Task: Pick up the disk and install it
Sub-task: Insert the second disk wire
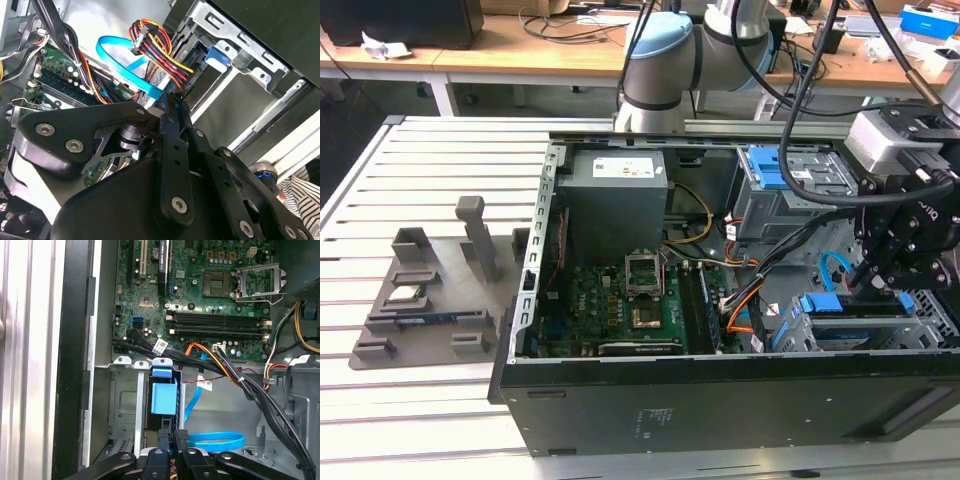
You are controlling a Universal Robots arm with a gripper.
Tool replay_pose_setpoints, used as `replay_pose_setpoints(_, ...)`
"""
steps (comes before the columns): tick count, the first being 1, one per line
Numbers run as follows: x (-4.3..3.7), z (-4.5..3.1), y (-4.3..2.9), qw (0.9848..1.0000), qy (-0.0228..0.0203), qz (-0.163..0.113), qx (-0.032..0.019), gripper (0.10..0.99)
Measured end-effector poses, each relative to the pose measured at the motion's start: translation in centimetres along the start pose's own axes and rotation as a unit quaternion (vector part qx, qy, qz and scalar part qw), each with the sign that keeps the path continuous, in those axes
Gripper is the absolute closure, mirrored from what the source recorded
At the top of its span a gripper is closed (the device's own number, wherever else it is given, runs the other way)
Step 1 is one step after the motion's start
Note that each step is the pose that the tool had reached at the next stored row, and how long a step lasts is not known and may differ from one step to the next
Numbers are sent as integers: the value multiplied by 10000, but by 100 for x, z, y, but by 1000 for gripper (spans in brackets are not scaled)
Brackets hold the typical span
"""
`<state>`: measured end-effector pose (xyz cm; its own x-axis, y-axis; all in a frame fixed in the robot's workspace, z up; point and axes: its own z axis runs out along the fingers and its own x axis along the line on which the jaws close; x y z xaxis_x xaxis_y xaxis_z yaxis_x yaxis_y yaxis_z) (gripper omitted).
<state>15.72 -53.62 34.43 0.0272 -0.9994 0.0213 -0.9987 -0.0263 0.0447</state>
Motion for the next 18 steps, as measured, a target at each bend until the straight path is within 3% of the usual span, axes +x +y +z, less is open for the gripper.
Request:
replay_pose_setpoints(10, -2, 71, -5, 10000, -3, 0, 0, 925)
replay_pose_setpoints(12, -2, 76, -5, 10000, -6, 0, -1, 914)
replay_pose_setpoints(13, -1, 61, -4, 10000, 0, 1, 0, 851)
replay_pose_setpoints(16, -30, -121, 3, 10000, 2, 1, 0, 867)
replay_pose_setpoints(17, -37, -160, 5, 10000, 3, 0, 0, 929)
replay_pose_setpoints(18, -51, -303, 11, 10000, 9, 1, -1, 980)
